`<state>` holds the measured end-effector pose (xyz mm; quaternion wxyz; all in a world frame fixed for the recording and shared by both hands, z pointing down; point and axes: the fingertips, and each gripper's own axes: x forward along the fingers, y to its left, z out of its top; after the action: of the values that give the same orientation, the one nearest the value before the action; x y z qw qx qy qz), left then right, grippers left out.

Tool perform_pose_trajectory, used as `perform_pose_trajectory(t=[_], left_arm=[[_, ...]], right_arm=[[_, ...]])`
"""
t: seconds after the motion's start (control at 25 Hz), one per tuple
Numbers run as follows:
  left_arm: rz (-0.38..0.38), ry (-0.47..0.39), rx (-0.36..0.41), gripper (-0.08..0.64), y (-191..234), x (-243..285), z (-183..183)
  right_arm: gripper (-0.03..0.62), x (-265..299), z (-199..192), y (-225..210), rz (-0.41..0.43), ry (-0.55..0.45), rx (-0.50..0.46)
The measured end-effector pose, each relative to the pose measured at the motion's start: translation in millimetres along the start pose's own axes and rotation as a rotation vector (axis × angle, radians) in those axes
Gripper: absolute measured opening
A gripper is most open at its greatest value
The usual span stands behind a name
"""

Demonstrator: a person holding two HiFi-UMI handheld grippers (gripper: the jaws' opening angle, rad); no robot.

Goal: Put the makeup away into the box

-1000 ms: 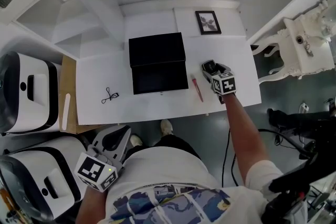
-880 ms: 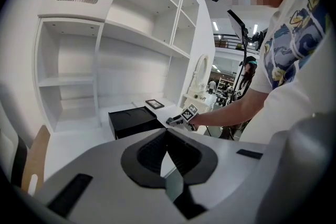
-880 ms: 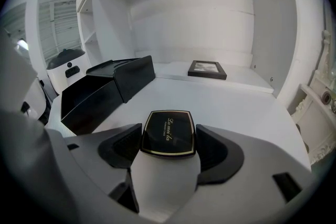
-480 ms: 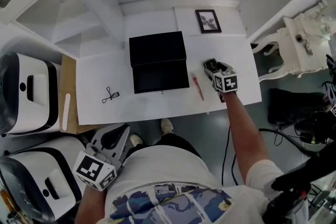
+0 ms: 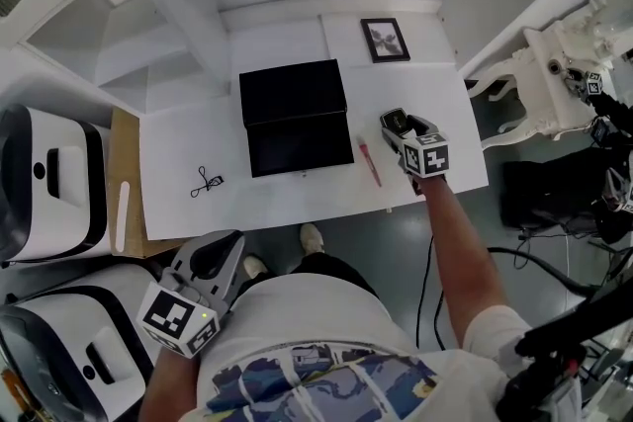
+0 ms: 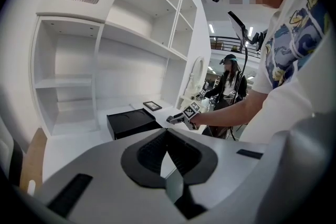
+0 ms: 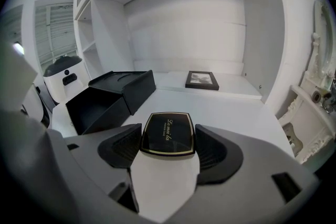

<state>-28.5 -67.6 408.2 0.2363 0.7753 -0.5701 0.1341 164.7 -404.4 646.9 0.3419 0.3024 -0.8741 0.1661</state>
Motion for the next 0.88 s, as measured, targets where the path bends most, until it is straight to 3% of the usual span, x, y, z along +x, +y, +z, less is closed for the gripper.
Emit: perform_pose_trajectory(t=[0.36, 0.88], left_arm=[[-0.04, -0.025, 0.002, 0.014, 2.9, -5.0, -1.5], [-0.038, -0.064, -0.007, 0.014, 20.5, -40.9, -9.9]], right_arm=[[0.327, -29.5, 29.6, 32.6, 0.032, -0.05, -0.035], [0.327, -36.2, 51.1, 124.7, 0.158, -0.042, -0.158]])
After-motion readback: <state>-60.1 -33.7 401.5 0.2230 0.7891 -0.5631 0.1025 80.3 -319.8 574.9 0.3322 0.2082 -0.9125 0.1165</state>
